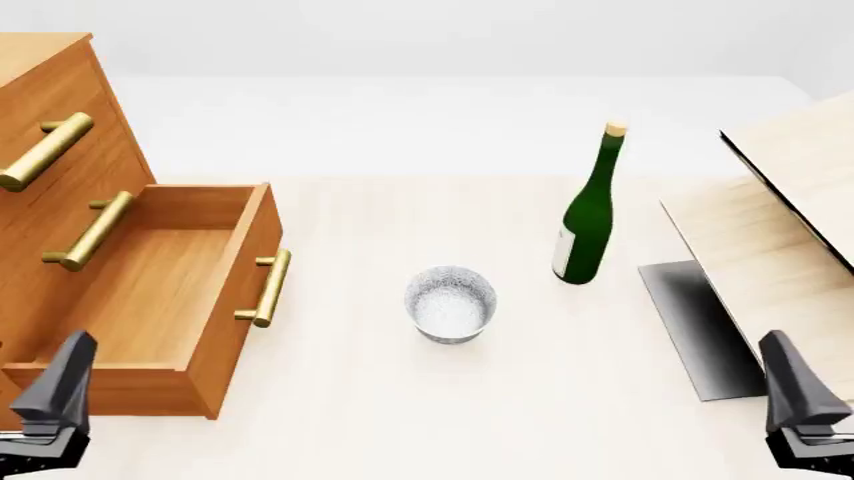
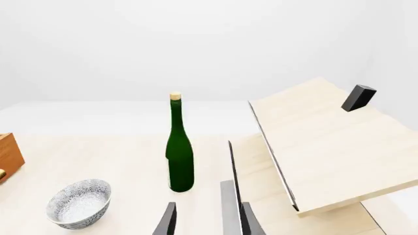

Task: Put the bowl in the bottom drawer of the cabinet and close it.

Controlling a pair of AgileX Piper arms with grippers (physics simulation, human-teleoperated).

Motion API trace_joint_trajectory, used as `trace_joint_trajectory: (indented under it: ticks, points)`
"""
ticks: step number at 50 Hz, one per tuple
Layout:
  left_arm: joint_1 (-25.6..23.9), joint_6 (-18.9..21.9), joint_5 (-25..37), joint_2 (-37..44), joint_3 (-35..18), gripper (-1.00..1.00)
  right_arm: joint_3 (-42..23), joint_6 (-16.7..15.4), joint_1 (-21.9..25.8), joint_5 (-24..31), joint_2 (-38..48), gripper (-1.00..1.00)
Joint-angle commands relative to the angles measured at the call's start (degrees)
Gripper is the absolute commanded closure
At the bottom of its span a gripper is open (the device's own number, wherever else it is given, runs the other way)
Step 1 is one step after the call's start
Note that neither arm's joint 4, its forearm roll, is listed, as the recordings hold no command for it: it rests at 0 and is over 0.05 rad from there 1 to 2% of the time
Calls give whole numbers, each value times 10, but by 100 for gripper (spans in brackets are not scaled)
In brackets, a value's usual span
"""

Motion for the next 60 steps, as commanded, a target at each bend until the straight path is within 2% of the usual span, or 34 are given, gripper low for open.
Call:
trace_joint_trajectory:
  ticks: [1, 10, 16, 34, 42, 46, 50, 54, 60]
  points:
    - [-3, 13, -9, 25, 0, -100, -2, 1, -1, -1, 5, -100]
    - [-9, 15, 7, 16, -7, -100, -2, 1, -1, -1, 5, -100]
    - [-25, 21, 51, -1, -41, -100, -2, 1, -1, -1, 5, -100]
    - [-48, 23, 127, 6, -106, -100, -2, 1, -1, -1, 5, -100]
    - [-52, 20, 124, 52, -127, -100, -2, 1, -1, -1, 6, -100]
    - [-51, 1, 119, 87, -138, -100, -2, 1, -1, -1, 6, -100]
    - [-41, 2, 126, 87, -148, -100, -2, 1, -1, -1, 6, -100]
    - [-45, -19, 141, 115, -172, -100, -2, 1, 0, -1, 6, -100]
    - [-47, -22, 134, 151, -184, -100, -2, 1, 0, -1, 6, -100]
